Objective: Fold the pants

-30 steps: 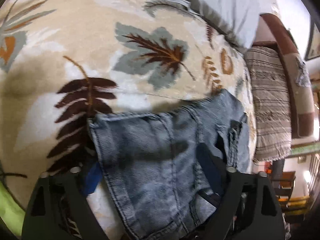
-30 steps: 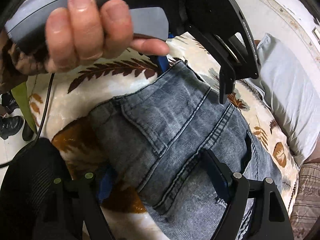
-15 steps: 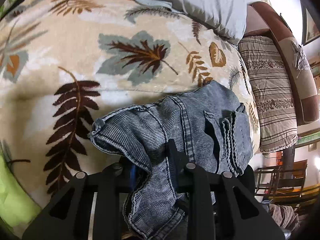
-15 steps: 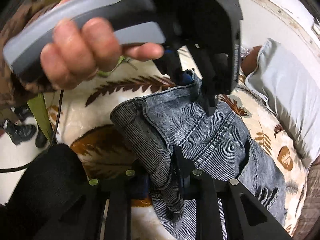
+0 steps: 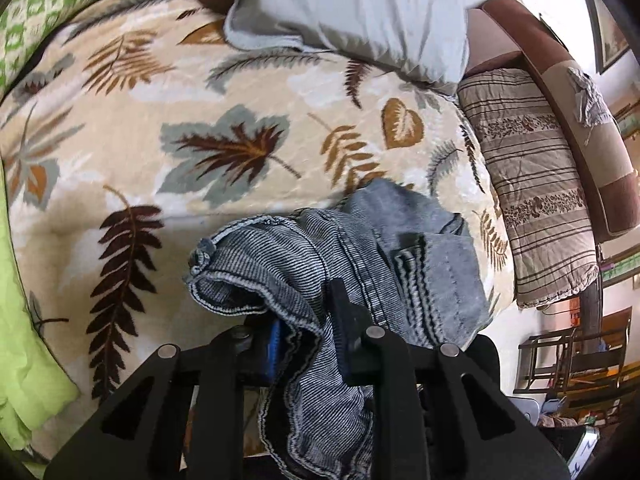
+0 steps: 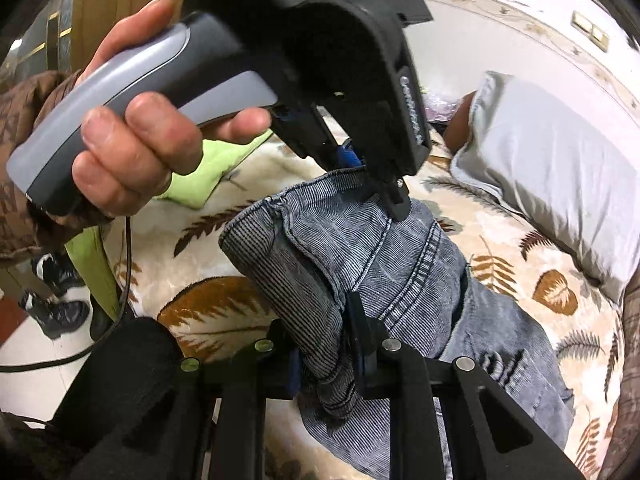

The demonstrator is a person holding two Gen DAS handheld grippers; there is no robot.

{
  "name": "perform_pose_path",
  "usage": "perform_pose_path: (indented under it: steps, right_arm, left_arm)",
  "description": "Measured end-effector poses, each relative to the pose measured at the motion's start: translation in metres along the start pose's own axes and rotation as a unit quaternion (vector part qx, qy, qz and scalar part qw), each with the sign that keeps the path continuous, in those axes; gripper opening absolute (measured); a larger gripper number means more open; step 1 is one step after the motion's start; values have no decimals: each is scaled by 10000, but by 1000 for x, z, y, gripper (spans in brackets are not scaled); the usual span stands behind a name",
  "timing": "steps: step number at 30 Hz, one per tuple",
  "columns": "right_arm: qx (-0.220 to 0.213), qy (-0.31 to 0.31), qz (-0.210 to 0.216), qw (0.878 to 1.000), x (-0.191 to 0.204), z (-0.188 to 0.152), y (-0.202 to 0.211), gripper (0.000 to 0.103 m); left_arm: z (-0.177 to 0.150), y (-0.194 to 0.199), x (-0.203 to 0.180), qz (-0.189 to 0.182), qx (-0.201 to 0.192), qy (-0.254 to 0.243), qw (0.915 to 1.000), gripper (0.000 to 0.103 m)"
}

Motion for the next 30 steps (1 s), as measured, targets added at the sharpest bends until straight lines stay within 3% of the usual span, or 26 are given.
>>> perform_pose_path:
  steps: [16, 30]
  right_arm:
    - [-551, -1037, 95, 9930, -62, -32, 67, 18]
    - [-823, -1930, 180, 9776, -106, -79, 104, 16]
  left_arm:
    - [18, 10, -92, 170, -146, -361, 9991, 17]
    - [24, -18, -176, 263, 122, -667, 9974, 12]
Point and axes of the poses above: each gripper's, at about its wrist camera, not at the fingertips, and y roughly against the way its jaws point, x to its left, z to its top, the point moved 1 cm from there along -y, roughly the way its jaws point, and after that the axes turned 11 degrees about z, right-handed, at the moved point
